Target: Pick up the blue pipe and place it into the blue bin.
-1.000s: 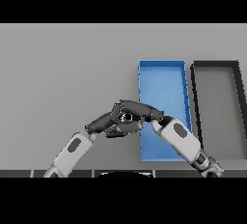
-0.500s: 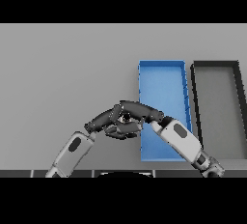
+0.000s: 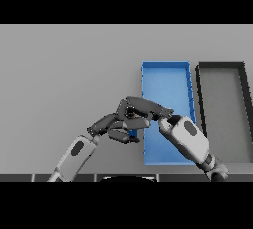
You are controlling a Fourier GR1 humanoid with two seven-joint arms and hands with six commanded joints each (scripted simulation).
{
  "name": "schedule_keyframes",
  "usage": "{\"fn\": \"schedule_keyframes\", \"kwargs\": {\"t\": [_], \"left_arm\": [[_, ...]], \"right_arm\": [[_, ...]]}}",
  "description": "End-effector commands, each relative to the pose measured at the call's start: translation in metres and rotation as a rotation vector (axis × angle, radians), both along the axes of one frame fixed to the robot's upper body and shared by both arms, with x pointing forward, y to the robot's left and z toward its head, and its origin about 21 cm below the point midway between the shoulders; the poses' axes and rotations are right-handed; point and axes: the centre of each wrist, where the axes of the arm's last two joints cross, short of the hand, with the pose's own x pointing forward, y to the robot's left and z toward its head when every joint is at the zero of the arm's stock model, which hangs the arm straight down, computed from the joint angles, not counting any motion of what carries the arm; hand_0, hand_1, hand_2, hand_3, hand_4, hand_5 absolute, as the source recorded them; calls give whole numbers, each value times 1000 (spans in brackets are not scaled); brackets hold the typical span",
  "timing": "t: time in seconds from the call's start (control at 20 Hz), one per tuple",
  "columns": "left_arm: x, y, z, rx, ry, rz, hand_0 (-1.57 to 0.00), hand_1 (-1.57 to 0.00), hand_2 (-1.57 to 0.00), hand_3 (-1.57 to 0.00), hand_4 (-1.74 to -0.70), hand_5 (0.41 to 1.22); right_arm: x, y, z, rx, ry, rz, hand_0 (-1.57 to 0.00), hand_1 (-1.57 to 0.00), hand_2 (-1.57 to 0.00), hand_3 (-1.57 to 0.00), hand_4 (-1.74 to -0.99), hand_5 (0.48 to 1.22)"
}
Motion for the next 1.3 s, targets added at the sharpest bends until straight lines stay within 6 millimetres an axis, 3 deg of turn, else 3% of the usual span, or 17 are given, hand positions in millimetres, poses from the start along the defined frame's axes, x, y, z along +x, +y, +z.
{"fn": "schedule_keyframes", "kwargs": {"t": [0.0, 0.1, 0.2, 0.45, 0.55, 0.65, 0.8, 0.9, 1.05, 1.25], "left_arm": [[-3, -3, -2, 11, 11, -3, -4, -4, -4, -4, -914, 524], [-1, -2, 0, 12, 19, -3, -3, -2, -2, -2, -915, 507], [-3, 0, -2, 29, 34, 0, -1, -1, -1, -1, -920, 503], [-6, 2, 2, 28, 16, -4, 0, 0, 0, 0, -908, 502], [-8, -1, 2, 32, 17, 0, 1, 1, 1, 1, -903, 495], [-5, 5, 3, 18, 19, 2, 1, 1, 1, 1, -907, 491], [-1, 3, 2, 23, 26, 10, 1, 1, 1, 1, -911, 487], [-1, 9, 1, 14, 29, 13, 1, 1, 1, 1, -906, 489], [2, 10, 1, 26, 31, 21, 1, 1, 1, 1, -893, 487], [0, 8, 1, 25, 43, 16, 1, 1, 1, 1, -888, 473]], "right_arm": [[0, 0, 9, 4, 16, 1, -1571, -1571, -1571, -1571, -1613, 1221], [4, -4, 29, 27, 63, -3, -1571, -1571, -1571, -1571, -1659, 1221], [8, -12, 59, 96, 73, -21, -1571, -1571, -1571, -1571, -1689, 1171], [26, -29, 127, 228, -34, -115, -1571, -1571, -1571, -1571, -1724, 1117], [38, -39, 146, 245, -46, -221, -1571, -1571, -1571, -1571, -1730, 1110], [60, -57, 150, 242, -49, -350, -1571, -1571, -1571, -1571, -1734, 1127], [82, -83, 137, 188, 9, -517, -1571, -1571, -1571, -1571, -1737, 1135], [97, -104, 110, 148, 100, -617, -1571, -1571, -1571, -1571, -1739, 1124], [100, -123, 70, 95, 203, -708, -1571, -1571, -1571, -1571, -1740, 1121], [94, -133, 23, -13, 365, -822, -1571, -1571, -1571, -1571, -1741, 1120]]}}
